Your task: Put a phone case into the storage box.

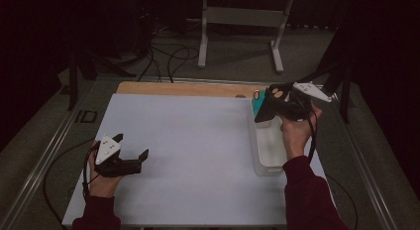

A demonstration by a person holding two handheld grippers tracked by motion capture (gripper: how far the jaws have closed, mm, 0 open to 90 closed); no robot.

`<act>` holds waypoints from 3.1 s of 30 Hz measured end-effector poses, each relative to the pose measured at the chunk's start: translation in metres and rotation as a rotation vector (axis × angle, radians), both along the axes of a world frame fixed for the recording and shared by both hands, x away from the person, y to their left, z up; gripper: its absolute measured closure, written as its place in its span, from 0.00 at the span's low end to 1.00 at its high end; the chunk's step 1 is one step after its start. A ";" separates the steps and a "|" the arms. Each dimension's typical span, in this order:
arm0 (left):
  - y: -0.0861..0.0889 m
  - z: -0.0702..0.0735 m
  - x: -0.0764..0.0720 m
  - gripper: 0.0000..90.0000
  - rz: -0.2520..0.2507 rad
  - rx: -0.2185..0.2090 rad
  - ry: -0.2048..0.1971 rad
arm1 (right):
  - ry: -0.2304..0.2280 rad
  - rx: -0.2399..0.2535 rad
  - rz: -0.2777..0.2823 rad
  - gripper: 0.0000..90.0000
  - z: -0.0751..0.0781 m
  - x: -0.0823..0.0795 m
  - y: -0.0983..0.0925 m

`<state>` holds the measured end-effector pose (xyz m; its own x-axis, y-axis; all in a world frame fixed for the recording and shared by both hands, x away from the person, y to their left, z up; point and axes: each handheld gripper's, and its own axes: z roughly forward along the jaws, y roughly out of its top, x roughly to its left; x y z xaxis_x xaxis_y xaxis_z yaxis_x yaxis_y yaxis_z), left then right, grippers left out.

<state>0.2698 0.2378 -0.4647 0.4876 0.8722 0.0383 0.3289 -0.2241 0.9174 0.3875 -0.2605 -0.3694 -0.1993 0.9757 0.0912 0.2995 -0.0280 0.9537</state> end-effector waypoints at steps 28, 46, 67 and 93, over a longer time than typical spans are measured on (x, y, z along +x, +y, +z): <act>0.002 -0.002 0.000 0.00 0.005 -0.009 -0.003 | 0.104 -0.049 -0.081 0.16 -0.028 0.031 0.004; 0.004 0.000 -0.002 0.00 0.002 -0.030 -0.012 | 0.184 -0.069 -0.117 0.15 -0.049 0.052 0.009; 0.003 0.001 -0.003 0.00 -0.004 -0.042 -0.023 | 0.282 -0.147 -0.117 0.14 -0.067 0.076 0.022; 0.001 0.002 -0.004 0.01 -0.022 -0.063 -0.019 | 0.196 -0.088 -0.070 0.08 -0.058 0.065 0.014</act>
<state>0.2663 0.2390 -0.4627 0.5066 0.8622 -0.0066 0.3069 -0.1732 0.9358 0.4528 -0.2468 -0.4276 -0.1175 0.9924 0.0351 0.4794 0.0257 0.8772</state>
